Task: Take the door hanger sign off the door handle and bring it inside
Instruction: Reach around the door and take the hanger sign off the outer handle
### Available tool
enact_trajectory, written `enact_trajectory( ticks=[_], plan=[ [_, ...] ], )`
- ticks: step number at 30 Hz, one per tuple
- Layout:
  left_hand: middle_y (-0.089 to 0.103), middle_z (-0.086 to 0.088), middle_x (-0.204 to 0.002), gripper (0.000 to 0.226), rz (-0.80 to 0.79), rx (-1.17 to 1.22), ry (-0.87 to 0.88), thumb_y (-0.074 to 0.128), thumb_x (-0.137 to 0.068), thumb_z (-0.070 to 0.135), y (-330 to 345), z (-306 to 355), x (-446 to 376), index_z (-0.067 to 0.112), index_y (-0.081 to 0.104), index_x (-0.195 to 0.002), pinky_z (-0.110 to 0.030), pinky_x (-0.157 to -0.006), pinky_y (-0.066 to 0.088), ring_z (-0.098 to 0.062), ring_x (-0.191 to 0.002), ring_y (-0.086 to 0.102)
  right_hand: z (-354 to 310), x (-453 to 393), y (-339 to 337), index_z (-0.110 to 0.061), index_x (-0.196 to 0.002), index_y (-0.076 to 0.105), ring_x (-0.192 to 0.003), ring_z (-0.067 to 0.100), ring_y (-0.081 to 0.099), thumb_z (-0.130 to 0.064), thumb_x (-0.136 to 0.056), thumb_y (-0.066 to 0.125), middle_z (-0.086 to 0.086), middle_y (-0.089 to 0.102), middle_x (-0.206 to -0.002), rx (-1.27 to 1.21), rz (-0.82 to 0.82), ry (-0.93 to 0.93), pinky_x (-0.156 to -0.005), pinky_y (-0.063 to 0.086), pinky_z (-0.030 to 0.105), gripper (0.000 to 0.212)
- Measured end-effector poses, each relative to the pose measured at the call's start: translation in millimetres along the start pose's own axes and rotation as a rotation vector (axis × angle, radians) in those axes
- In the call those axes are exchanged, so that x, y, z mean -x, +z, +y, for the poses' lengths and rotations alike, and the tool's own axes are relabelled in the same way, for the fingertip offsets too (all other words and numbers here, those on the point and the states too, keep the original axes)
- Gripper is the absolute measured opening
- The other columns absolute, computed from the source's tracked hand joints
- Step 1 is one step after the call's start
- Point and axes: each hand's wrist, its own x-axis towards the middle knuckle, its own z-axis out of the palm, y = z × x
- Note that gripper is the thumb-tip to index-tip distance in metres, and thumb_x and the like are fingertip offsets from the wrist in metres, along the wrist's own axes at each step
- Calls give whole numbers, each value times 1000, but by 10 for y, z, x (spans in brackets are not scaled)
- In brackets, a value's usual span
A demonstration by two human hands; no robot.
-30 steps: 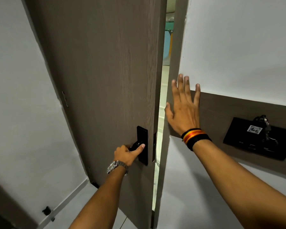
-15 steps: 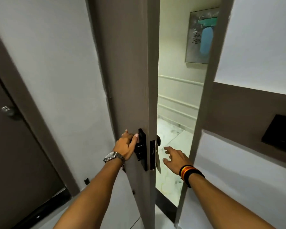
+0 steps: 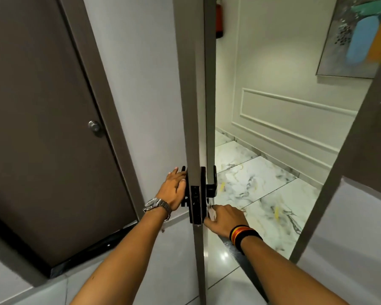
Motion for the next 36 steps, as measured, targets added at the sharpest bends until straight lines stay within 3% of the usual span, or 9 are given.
enact_trajectory(
  ticks=[5, 9, 15, 18, 21, 25, 29, 33, 36],
  plan=[
    [38, -10, -160, 62, 37, 9, -30, 20, -96, 33, -237, -235, 65, 14, 45, -150, -22, -119, 3, -23, -154, 22, -355, -99, 151, -13, -100, 70, -89, 35, 68, -37, -99, 41, 13, 72, -97, 122, 49, -93, -72, 51, 37, 38],
    [29, -14, -164, 62, 45, 34, -169, 23, -99, 36, -392, -423, 92, 9, 38, -153, -30, -121, 8, -29, -154, 20, -629, -160, 294, -10, -100, 69, -88, 33, 69, -28, -102, 40, 13, 73, -95, 145, 104, -95, -71, 51, 35, 35],
    [35, -16, -161, 47, 82, 74, -251, 30, -108, 23, -518, -686, 70, 7, 40, -152, -45, -126, 18, -36, -151, 28, -889, -250, 393, -11, -101, 67, -81, 29, 72, -29, -106, 35, 10, 74, -88, 79, 215, -139, -67, 53, 32, 37],
    [47, -18, -153, 45, 75, 116, -304, 30, -109, 23, -559, -805, 48, 6, 47, -147, -54, -119, 31, -39, -144, 39, -1050, -336, 442, -11, -96, 68, -73, 28, 71, -31, -107, 34, 10, 72, -80, 11, 239, -161, -59, 45, 28, 42],
    [44, -14, -156, 52, 48, 99, -260, 28, -106, 33, -600, -818, 43, 9, 47, -148, -53, -120, 30, -36, -146, 37, -1069, -352, 505, -12, -88, 68, -68, 24, 69, -36, -107, 31, 7, 70, -74, -65, 219, -141, -56, 40, 25, 48],
    [39, -13, -160, 69, 61, 127, -240, 21, -92, 41, -631, -735, 93, 10, 46, -149, -40, -125, 17, -33, -149, 32, -828, -456, 459, -8, -82, 65, -65, 32, 66, -36, -106, 32, 11, 69, -71, -188, 267, -46, -62, 54, 39, 50],
    [38, -11, -160, 66, 34, 121, -163, 19, -95, 41, -580, -714, 66, 14, 43, -151, -51, -124, 24, -31, -148, 34, -628, -783, 241, -7, -105, 63, -77, 39, 68, -34, -106, 32, 18, 71, -81, -155, 322, -1, -66, 54, 40, 41],
    [9, 8, -166, 63, -16, 79, -92, 22, -98, 40, -483, -731, 31, 22, 27, -158, -49, -126, 17, -16, -155, 8, -558, -1133, -40, -13, -149, 38, -88, 42, 68, -22, -101, 40, 21, 72, -95, -47, 299, 23, -74, 55, 43, 49],
    [-1, 25, -156, 67, -119, 34, 28, 20, -97, 55, -443, -788, -3, 30, 18, -159, -43, -122, 14, -3, -149, -7, -424, -1258, -179, -12, -137, 47, -86, 41, 68, -21, -96, 47, 19, 72, -94, 18, 306, 57, -71, 53, 42, 42]
  ],
)
